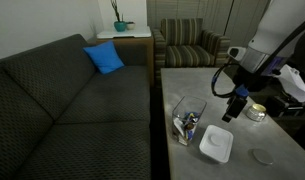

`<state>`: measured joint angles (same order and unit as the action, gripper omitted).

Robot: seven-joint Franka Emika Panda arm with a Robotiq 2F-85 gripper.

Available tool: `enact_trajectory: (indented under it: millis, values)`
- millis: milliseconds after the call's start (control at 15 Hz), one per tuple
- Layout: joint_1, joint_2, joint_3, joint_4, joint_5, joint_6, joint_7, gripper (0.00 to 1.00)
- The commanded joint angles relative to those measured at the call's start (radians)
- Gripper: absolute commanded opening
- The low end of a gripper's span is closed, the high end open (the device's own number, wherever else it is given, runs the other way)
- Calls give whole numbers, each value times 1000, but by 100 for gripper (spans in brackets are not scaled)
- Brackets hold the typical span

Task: Place the lid on the container then push the button

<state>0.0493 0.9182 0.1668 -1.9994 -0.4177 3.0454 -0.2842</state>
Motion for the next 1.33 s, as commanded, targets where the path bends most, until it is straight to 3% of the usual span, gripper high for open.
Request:
enact_trajectory:
  millis: [0, 200, 533, 600, 933, 1267]
  values:
    - [-53, 117, 72, 100, 30, -59, -116, 100]
    - [-60, 174, 85, 133, 44, -107, -147, 100]
    - [-30, 260, 50, 192, 61, -127, -128, 100]
    - [-25, 225, 50, 154, 57, -110, -118, 100]
    - [-7, 249, 33, 185, 52, -111, -112, 100]
    - [-24, 352, 33, 328, 71, -224, -141, 100]
